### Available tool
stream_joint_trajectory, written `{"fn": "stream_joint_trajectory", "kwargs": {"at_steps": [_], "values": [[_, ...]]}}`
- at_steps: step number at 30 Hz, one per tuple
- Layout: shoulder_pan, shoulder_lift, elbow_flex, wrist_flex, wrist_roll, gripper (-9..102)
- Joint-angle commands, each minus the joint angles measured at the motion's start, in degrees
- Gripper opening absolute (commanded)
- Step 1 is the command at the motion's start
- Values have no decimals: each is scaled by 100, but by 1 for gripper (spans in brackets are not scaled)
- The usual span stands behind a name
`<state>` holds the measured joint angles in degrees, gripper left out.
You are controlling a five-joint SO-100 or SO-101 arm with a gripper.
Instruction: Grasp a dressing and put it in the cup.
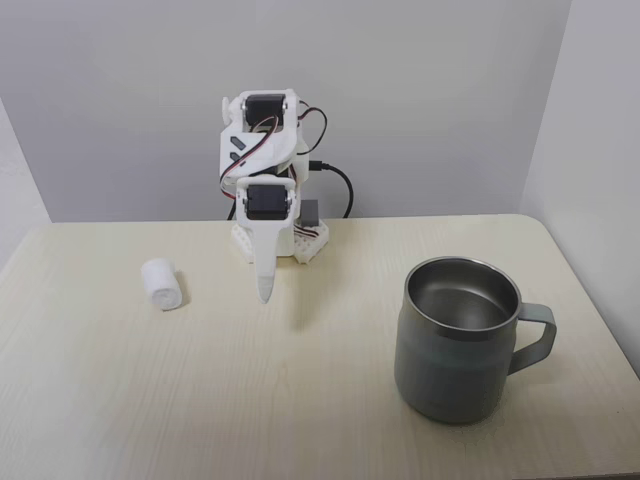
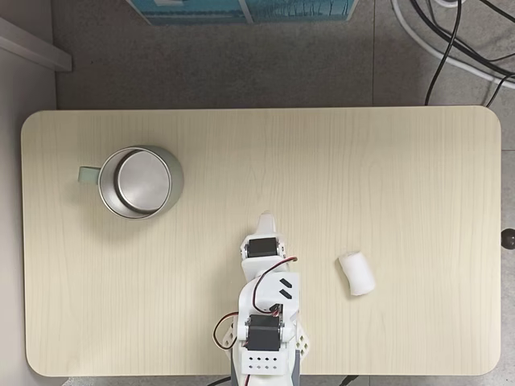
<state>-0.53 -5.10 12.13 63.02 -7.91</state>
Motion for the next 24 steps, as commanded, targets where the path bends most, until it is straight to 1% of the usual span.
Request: {"fn": "stream_joint_trajectory", "kwargs": {"at_steps": [1,20,24], "values": [[343,18,-26,-193,237,0],[413,18,-18,-193,281,0],[510,18,519,18,360,0]]}}
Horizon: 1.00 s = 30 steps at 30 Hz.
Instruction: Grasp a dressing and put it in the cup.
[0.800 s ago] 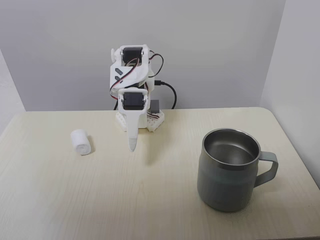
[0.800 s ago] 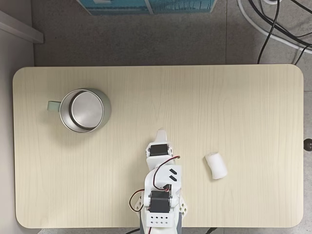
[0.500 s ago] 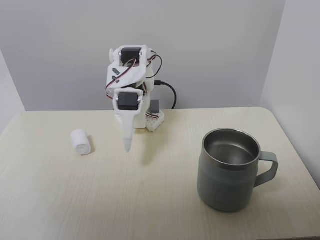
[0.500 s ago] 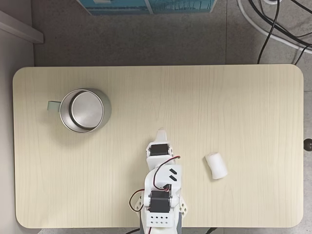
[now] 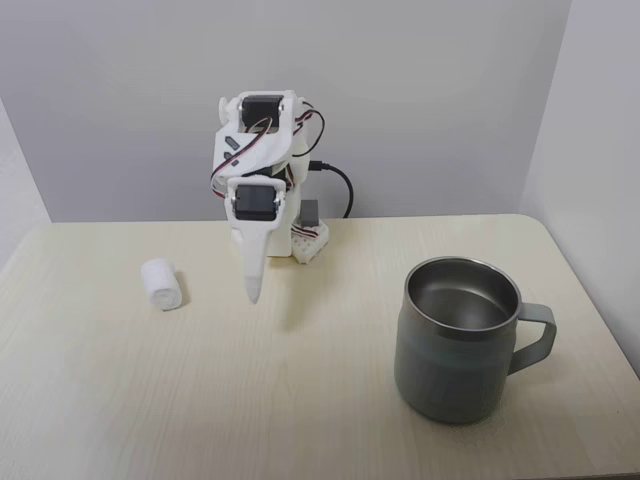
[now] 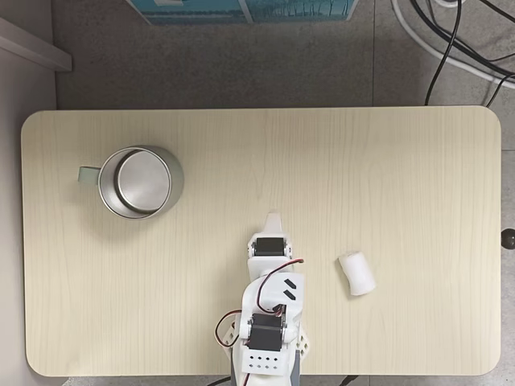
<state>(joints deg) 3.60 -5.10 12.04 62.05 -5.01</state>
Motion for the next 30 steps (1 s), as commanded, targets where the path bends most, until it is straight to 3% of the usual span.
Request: {"fn": "stream_joint_trajectory", "kwargs": {"at_steps": [1,5,13,20,26,30], "values": [[132,18,773,237,88,0],[316,255,1767,650,123,0],[1424,2971,4597,1661,185,1],[3129,5150,6539,2786,475,18],[3885,7427,7453,3551,-545,26],[4412,8279,7269,3612,-1441,26]]}}
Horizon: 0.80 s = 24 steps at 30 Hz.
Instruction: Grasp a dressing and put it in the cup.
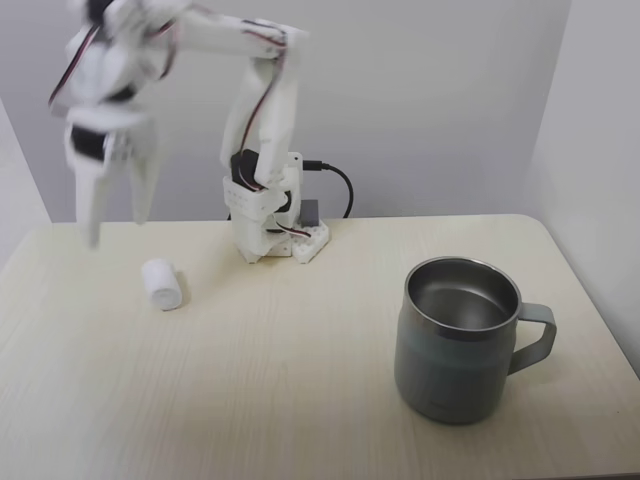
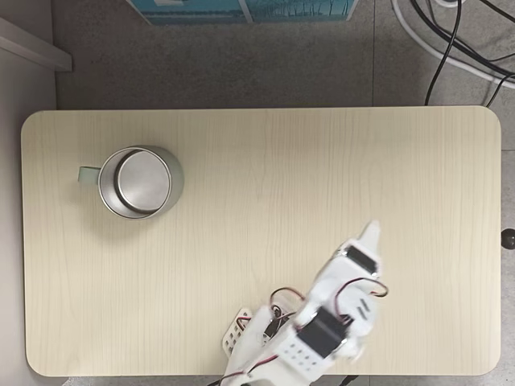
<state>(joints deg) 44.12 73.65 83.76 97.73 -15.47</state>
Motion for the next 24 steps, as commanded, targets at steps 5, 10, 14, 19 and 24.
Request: {"fn": "stream_joint_trajectory", "kwargs": {"at_steps": [5,10,14,19,24], "values": [[923,677,-870,-642,-1274,26],[1327,976,-1837,-1494,-1837,27],[1556,1125,-2487,-2136,-2109,27],[1635,1143,-3208,-2751,-2276,27],[1696,1292,-3296,-2909,-2329,25]]}}
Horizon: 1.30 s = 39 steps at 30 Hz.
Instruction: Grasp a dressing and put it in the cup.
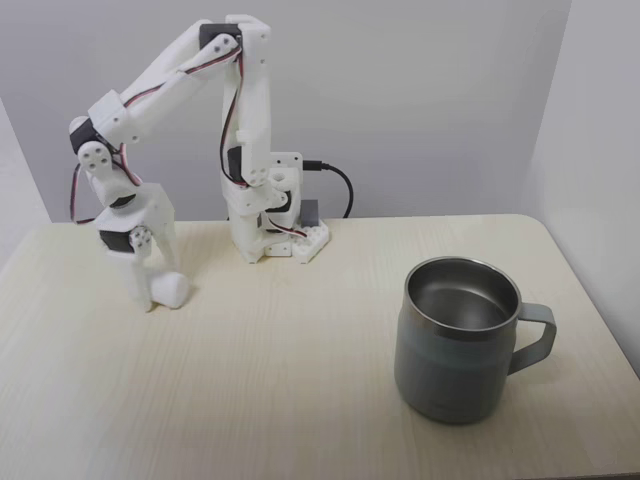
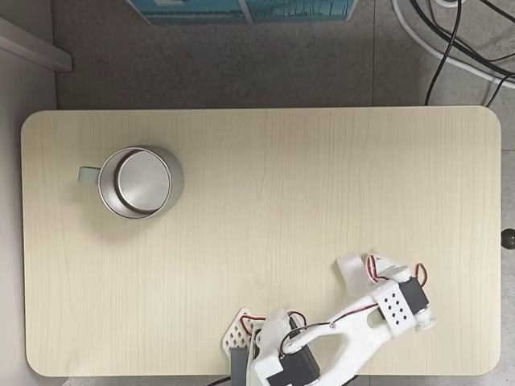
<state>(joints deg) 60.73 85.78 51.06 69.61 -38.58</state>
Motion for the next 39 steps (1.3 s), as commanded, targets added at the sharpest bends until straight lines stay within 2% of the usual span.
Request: {"fn": "stream_joint_trajectory", "kwargs": {"at_steps": [1,8,13,21,29,33,39], "values": [[44,79,-26,-105,-26,24],[26,53,-26,-88,-35,0],[-141,-633,97,343,185,0],[-984,-1503,1819,1995,1248,0],[-2224,-1547,4201,3524,2285,0],[-3155,-2057,4377,3516,2707,0],[-5238,-2443,4359,3190,3199,0]]}}
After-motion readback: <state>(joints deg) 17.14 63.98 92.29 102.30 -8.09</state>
